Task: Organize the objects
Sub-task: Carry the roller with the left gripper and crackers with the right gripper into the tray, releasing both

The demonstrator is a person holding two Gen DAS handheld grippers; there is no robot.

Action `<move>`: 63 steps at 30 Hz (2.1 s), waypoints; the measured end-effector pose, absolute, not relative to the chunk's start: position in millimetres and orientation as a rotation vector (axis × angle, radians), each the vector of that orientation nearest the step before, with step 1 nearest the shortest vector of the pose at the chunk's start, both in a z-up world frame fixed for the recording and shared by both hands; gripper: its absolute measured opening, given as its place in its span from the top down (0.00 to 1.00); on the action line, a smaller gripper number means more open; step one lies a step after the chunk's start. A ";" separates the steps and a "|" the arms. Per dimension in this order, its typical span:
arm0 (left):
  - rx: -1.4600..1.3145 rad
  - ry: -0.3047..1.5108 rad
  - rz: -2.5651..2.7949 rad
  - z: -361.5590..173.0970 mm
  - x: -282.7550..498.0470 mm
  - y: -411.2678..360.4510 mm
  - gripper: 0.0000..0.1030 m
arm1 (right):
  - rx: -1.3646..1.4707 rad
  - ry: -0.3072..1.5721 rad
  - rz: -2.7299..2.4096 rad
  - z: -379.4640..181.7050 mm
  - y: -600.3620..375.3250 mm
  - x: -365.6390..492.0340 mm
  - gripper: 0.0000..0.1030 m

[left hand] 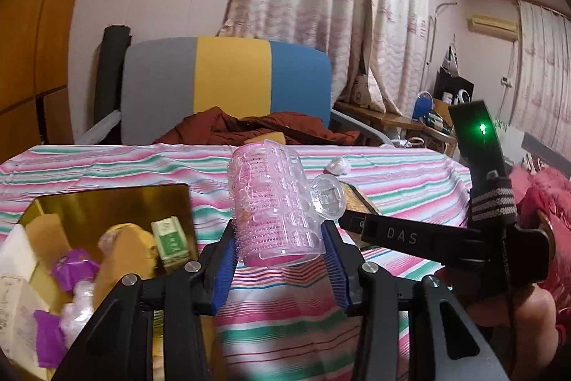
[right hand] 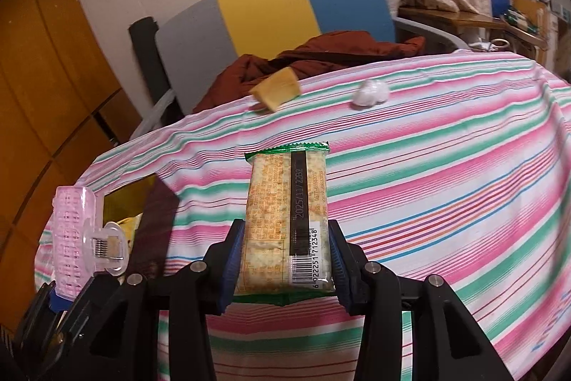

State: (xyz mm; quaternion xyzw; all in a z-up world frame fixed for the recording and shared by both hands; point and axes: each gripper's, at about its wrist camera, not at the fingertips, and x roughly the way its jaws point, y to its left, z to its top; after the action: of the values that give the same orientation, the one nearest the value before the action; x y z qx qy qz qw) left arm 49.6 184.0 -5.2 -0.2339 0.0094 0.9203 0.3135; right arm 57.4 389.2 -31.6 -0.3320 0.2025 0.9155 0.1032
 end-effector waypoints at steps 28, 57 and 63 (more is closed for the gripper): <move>-0.931 -0.178 2.682 -33.3 2.8 31.1 0.56 | -1.125 0.374 3.083 8.6 237.5 0.6 0.56; -1.051 -0.223 2.722 -48.9 -1.8 23.4 0.46 | -1.224 0.327 3.110 8.7 175.9 -53.7 0.34; -1.025 -0.217 2.737 -45.6 4.5 25.9 0.46 | -1.235 0.398 3.078 4.2 188.1 -45.8 0.33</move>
State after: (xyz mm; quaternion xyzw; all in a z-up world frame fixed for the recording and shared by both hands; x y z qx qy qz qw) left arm 4.5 25.9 -45.6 -0.3477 -0.0736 0.9287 0.1054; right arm -45.8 188.1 4.2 -0.3680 0.1185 0.9169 -0.0991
